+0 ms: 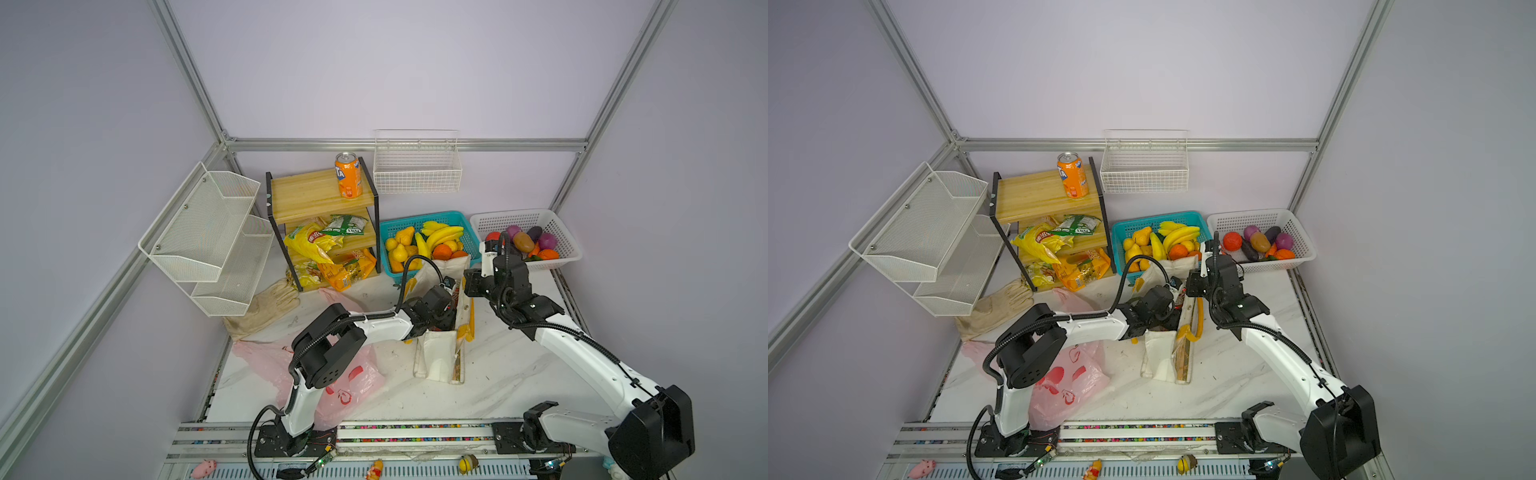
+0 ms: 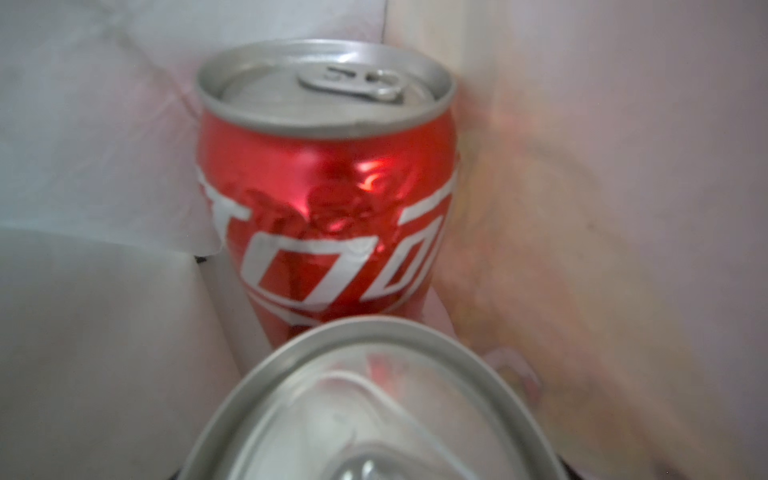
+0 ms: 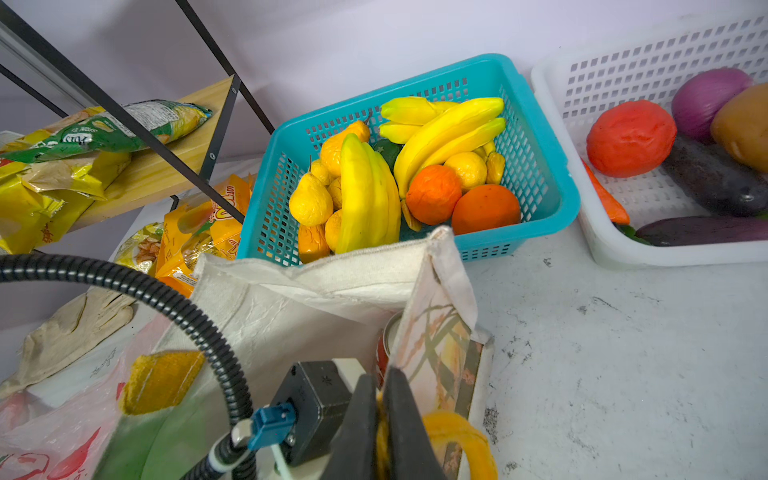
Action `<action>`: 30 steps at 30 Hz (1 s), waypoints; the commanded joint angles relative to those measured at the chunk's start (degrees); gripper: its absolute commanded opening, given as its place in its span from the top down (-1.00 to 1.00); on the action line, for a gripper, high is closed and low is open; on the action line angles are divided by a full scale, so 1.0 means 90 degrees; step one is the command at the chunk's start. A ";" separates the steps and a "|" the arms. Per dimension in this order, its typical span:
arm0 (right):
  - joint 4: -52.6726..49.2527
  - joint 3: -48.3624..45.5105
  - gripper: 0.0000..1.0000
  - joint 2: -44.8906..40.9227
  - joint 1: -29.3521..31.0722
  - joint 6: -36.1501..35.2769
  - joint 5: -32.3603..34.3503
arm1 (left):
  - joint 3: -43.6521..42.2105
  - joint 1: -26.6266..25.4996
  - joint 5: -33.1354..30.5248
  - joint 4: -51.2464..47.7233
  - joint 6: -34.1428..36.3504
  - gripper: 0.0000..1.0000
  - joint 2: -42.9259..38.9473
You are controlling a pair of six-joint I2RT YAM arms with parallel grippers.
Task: Place the mixed food into the grocery bags and tie them
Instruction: 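Open the left gripper to release the cola can in the bag, then lift the left gripper up out of the tote bag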
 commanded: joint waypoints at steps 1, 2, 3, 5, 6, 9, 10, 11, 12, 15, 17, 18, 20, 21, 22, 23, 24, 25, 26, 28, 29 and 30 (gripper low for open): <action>-0.0052 -0.0087 0.80 0.0048 0.0005 -0.0061 -0.0003 | 0.0329 0.0040 -0.0009 0.0642 -0.0039 -0.34 0.0098; -0.0055 -0.0089 0.80 0.0057 -0.0002 -0.0061 0.0007 | 0.0324 0.0041 -0.0001 0.0610 -0.0019 -0.39 0.0090; -0.0065 -0.0097 0.80 0.0049 -0.0006 -0.0061 0.0010 | 0.0317 0.0042 0.0018 0.0594 -0.0002 -0.44 0.0070; -0.0070 -0.0108 0.80 0.0039 -0.0010 -0.0061 0.0029 | 0.0300 0.0042 0.0034 0.0574 0.0046 -0.54 -0.0010; -0.0065 -0.0116 0.80 0.0023 -0.0010 -0.0061 0.0029 | 0.0280 0.0042 0.0043 0.0577 0.0074 -0.57 -0.0054; -0.0070 -0.0133 0.82 0.0008 -0.0023 -0.0051 0.0030 | 0.0287 0.0051 0.0036 0.0516 0.0102 -0.65 -0.0154; -0.0065 -0.0135 0.81 -0.0007 -0.0023 -0.0051 0.0030 | 0.0299 0.0051 0.0033 0.0483 0.0110 -0.67 -0.0193; -0.0074 -0.0145 0.81 -0.0011 -0.0023 -0.0049 0.0030 | 0.0301 0.0051 0.0033 0.0462 0.0108 -0.69 -0.0242; -0.0077 -0.0154 0.82 -0.0021 -0.0023 -0.0045 0.0031 | 0.0307 0.0057 0.0043 0.0448 0.0116 -0.70 -0.0283; -0.0085 -0.0205 0.82 -0.0055 -0.0040 -0.0032 0.0078 | 0.0284 0.0061 0.0089 0.0328 0.0093 -0.73 -0.0479; -0.0104 -0.0221 0.83 -0.0071 -0.0049 -0.0015 0.0088 | 0.0229 0.0058 0.0163 0.0265 0.0052 -0.75 -0.0655; -0.0104 -0.0230 0.83 -0.0082 -0.0045 -0.0022 0.0089 | 0.0189 0.0061 0.0211 0.0264 0.0042 -0.77 -0.0744; -0.0104 -0.0261 0.83 -0.0100 -0.0067 -0.0015 0.0115 | 0.0111 0.0053 0.0258 0.0256 0.0012 -0.79 -0.0925; -0.0095 -0.0262 0.84 -0.0102 -0.0069 -0.0015 0.0118 | 0.0084 0.0058 0.0275 0.0250 0.0012 -0.80 -0.0993; -0.0094 -0.0272 0.84 -0.0110 -0.0072 -0.0005 0.0126 | 0.0051 0.0063 0.0273 0.0236 0.0009 -0.82 -0.1074; -0.0094 -0.0286 0.84 -0.0121 -0.0074 0.0007 0.0119 | 0.0011 0.0059 0.0232 0.0225 0.0002 -0.83 -0.1163; -0.0085 -0.0288 0.84 -0.0128 -0.0077 0.0026 0.0114 | -0.0035 0.0071 0.0202 0.0226 0.0014 -0.84 -0.1231; -0.0080 -0.0305 0.84 -0.0151 -0.0073 0.0027 0.0100 | -0.0092 0.0077 0.0199 0.0226 0.0017 -0.84 -0.1317; -0.0071 -0.0328 0.84 -0.0164 -0.0073 0.0037 0.0098 | -0.0133 0.0091 0.0218 0.0227 0.0025 -0.85 -0.1404; -0.0065 -0.0350 0.83 -0.0175 -0.0081 0.0037 0.0098 | -0.0173 0.0109 0.0257 0.0189 0.0063 -0.87 -0.1567; -0.0065 -0.0357 0.84 -0.0168 -0.0085 0.0037 0.0098 | -0.0179 0.0119 0.0265 0.0163 0.0091 -0.87 -0.1643; -0.0074 -0.0355 0.84 -0.0163 -0.0090 0.0037 0.0098 | -0.0169 0.0134 0.0268 0.0114 0.0103 -0.87 -0.1698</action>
